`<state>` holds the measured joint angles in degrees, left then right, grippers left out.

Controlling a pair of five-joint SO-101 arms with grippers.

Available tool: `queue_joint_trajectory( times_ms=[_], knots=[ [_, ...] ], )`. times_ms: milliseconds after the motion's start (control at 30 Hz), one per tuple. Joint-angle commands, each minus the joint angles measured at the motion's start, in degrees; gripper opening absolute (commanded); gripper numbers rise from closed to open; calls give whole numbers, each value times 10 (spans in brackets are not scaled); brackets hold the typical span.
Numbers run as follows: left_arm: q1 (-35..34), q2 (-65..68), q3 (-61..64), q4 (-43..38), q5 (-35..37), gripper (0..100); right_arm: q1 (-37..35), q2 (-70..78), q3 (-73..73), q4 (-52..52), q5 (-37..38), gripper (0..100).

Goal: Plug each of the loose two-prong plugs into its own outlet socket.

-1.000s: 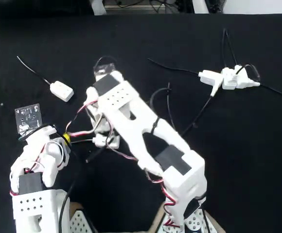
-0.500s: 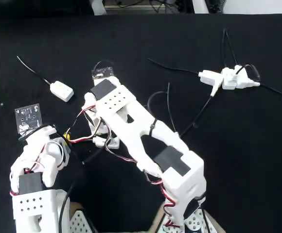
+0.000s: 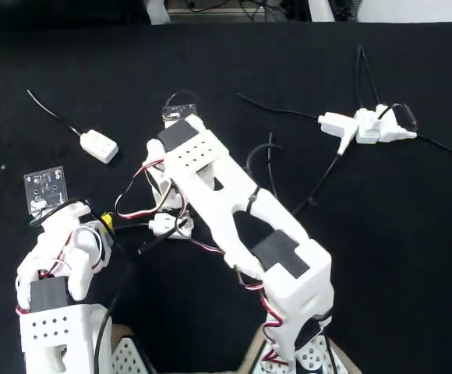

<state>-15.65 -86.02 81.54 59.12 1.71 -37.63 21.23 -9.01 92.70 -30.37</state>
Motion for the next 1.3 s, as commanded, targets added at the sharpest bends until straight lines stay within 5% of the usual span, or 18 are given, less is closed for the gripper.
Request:
queue_joint_trajectory(
  times_ms=[0,1267],
  knots=[
    [-5,-6,-7,1,-5,206,2,-7,-6,8,-3,12],
    [-5,-6,-6,0,-5,206,-18,59,-4,-22,-24,13]
  ],
)
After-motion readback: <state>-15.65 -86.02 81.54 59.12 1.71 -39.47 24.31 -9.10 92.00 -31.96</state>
